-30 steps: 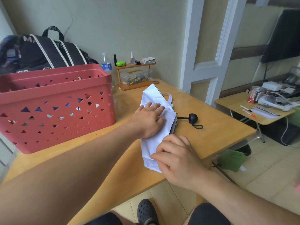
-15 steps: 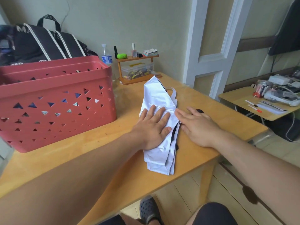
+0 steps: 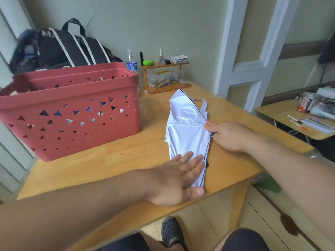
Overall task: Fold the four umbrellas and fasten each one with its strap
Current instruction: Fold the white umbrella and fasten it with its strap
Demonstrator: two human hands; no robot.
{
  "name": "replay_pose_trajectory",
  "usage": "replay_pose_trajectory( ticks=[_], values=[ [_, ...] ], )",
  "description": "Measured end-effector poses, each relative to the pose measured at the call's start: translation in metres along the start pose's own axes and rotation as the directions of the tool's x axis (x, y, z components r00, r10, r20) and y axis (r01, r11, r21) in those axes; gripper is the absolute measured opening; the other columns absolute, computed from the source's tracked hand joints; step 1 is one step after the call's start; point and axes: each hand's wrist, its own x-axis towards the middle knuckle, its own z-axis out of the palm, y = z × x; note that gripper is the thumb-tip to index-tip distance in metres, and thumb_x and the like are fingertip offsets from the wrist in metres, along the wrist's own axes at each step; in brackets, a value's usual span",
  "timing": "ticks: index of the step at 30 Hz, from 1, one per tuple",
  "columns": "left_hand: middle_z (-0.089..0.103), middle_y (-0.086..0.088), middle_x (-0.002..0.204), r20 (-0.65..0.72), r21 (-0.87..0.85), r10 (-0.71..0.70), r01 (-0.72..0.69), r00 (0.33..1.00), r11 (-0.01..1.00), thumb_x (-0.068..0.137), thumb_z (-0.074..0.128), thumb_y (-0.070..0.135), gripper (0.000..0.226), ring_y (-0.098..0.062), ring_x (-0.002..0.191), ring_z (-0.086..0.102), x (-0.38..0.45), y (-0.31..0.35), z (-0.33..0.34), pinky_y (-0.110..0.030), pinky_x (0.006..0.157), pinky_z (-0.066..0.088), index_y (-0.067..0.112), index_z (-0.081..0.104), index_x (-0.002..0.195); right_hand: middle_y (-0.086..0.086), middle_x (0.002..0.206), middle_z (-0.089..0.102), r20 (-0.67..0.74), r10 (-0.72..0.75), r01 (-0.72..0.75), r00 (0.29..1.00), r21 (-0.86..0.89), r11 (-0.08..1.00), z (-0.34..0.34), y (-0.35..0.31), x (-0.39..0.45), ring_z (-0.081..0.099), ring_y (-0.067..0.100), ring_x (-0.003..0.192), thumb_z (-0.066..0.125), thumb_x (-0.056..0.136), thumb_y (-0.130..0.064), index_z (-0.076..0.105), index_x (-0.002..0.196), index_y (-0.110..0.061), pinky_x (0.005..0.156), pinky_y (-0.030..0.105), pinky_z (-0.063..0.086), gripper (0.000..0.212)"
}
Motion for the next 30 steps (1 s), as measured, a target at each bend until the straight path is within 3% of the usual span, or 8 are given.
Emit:
replay_pose_trajectory(
  ticks=[4, 6, 11, 13, 16, 21, 25, 30],
  values=[
    [-0.031, 0.014, 0.167, -0.007, -0.026, -0.011, 0.011, 1.000, 1.000, 0.107, 0.016, 0.063, 0.074, -0.005, 0.150, -0.035, -0.003, 0.004, -0.001, -0.033, 0.127, -0.015, 0.028, -0.018, 0.163, 0.004, 0.137, 0.062, -0.286, -0.121, 0.147, 0.951, 0.074, 0.986, -0.013, -0.019, 0.004, 0.053, 0.028, 0.129, 0.042, 0.104, -0.025, 0.067, 0.118, -0.013, 0.105, 0.041, 0.042, 0.031],
    [-0.030, 0.013, 0.167, -0.030, -0.028, -0.007, 0.006, 1.000, 1.000, 0.107, 0.017, 0.062, 0.075, -0.006, 0.151, -0.034, -0.003, 0.004, 0.001, -0.035, 0.128, -0.014, 0.027, -0.018, 0.163, 0.000, 0.142, 0.063, -0.370, -0.165, 0.245, 0.914, 0.179, 0.953, -0.004, -0.030, -0.003, 0.054, 0.023, 0.132, 0.045, 0.106, -0.024, 0.065, 0.135, -0.018, 0.108, 0.041, 0.042, 0.035],
    [-0.022, 0.007, 0.171, -0.014, -0.062, 0.073, -0.074, 0.997, 0.995, 0.107, 0.025, 0.062, 0.076, -0.007, 0.154, -0.028, -0.021, 0.011, 0.008, -0.035, 0.129, -0.011, 0.025, -0.005, 0.166, -0.028, 0.169, -0.006, 0.074, -0.259, 0.250, 0.963, 0.116, 0.961, 0.043, -0.027, -0.005, -0.016, -0.005, 0.153, 0.026, 0.110, -0.054, 0.009, 0.165, -0.039, 0.127, 0.049, 0.003, 0.060],
    [0.019, 0.007, 0.172, 0.004, -0.330, 0.117, -0.109, 0.993, 0.938, 0.104, 0.036, 0.063, 0.067, -0.005, 0.159, 0.009, -0.035, 0.006, -0.008, -0.033, 0.130, 0.009, 0.028, 0.036, 0.161, -0.030, 0.167, -0.015, 0.083, -0.260, 0.252, 0.962, 0.098, 0.963, 0.048, -0.025, -0.001, -0.024, -0.006, 0.150, 0.023, 0.109, -0.057, 0.001, 0.165, -0.039, 0.126, 0.055, -0.001, 0.063],
    [0.076, -0.001, 0.123, -0.148, -0.777, -0.021, -0.103, 0.989, 0.620, 0.108, 0.050, 0.043, 0.045, -0.011, 0.120, 0.068, -0.037, -0.018, -0.046, -0.028, 0.111, 0.047, 0.009, 0.075, 0.123, -0.029, 0.167, -0.016, 0.079, -0.279, 0.273, 0.957, 0.071, 0.959, 0.048, -0.025, -0.001, -0.025, -0.005, 0.151, 0.021, 0.105, -0.064, -0.001, 0.165, -0.038, 0.126, 0.056, -0.001, 0.069],
    [0.074, 0.015, 0.122, -0.577, -0.416, -0.282, 0.021, 0.766, 0.909, 0.105, 0.059, 0.031, 0.030, -0.002, 0.114, 0.066, 0.017, -0.055, -0.070, -0.029, 0.104, 0.050, 0.030, 0.068, 0.134, -0.027, 0.168, -0.015, 0.066, -0.270, 0.267, 0.961, 0.052, 0.962, 0.046, -0.028, -0.008, -0.024, -0.002, 0.152, 0.032, 0.098, -0.075, -0.002, 0.165, -0.038, 0.126, 0.056, 0.001, 0.084],
    [0.070, 0.007, 0.130, -0.506, -0.108, -0.218, 0.189, 0.835, 0.976, 0.093, 0.060, 0.041, 0.047, -0.022, 0.117, 0.065, 0.046, -0.061, -0.042, -0.038, 0.095, 0.053, 0.033, 0.059, 0.139, -0.028, 0.169, -0.012, 0.046, -0.295, 0.290, 0.954, 0.091, 0.953, 0.045, -0.029, -0.011, -0.023, -0.003, 0.152, 0.041, 0.080, -0.089, -0.003, 0.164, -0.039, 0.127, 0.054, 0.001, 0.107],
    [0.040, 0.006, 0.161, -0.360, -0.247, -0.274, 0.193, 0.892, 0.950, 0.095, 0.050, 0.067, 0.076, -0.027, 0.150, 0.035, 0.035, -0.059, -0.008, -0.044, 0.118, 0.035, 0.032, 0.024, 0.157, -0.030, 0.168, -0.011, -0.019, -0.277, 0.277, 0.961, 0.116, 0.954, 0.047, -0.029, -0.012, -0.024, -0.008, 0.150, 0.043, 0.072, -0.097, 0.000, 0.166, -0.034, 0.128, 0.050, 0.002, 0.121]
  ],
)
